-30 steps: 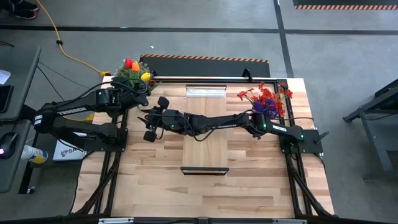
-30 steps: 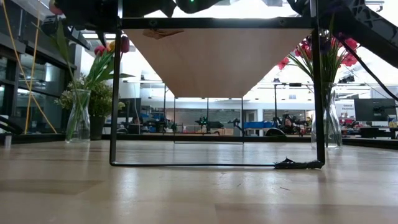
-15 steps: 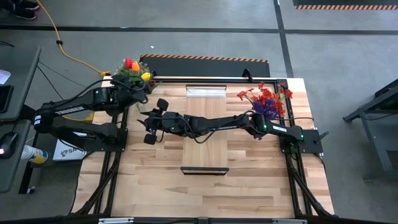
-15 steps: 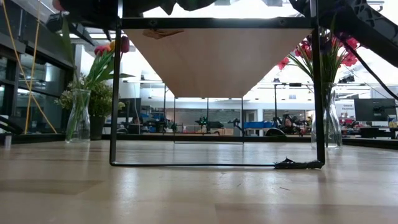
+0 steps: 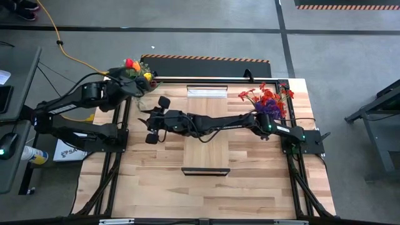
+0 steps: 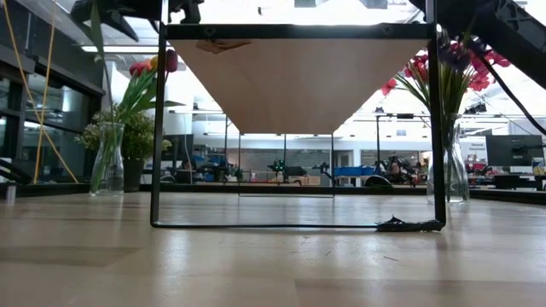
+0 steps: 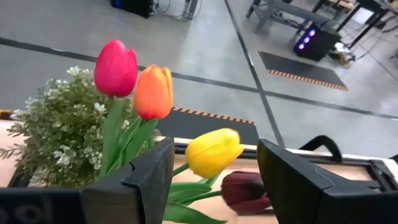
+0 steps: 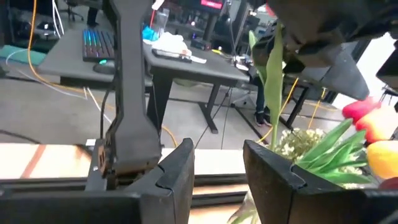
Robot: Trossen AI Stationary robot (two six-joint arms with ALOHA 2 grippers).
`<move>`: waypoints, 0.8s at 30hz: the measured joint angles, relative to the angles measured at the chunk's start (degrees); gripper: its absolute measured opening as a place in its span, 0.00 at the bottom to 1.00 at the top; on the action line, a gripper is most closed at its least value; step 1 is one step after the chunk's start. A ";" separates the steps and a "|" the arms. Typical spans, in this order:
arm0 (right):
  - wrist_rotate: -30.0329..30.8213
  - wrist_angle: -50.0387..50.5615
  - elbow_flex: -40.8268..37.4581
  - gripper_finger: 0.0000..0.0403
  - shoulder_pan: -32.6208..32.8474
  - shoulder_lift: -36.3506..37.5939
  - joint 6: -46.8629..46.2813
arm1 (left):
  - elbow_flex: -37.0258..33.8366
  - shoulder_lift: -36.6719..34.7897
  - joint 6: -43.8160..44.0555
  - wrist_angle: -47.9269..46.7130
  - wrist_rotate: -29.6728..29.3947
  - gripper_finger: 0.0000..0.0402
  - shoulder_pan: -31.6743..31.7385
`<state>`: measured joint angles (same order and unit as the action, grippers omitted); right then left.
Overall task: Pick and place flowers into a vace then onto a shelf
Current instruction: Put the pink tulip into the left transparent vase
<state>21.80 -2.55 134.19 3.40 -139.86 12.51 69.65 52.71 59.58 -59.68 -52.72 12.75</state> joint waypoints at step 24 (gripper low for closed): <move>-0.70 1.89 0.00 0.32 0.22 1.34 1.03 | 13.29 0.00 -12.20 -0.56 4.43 0.65 -0.02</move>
<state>21.10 -0.67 134.19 3.62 -138.52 13.54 82.94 52.71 47.39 -60.24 -48.29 12.73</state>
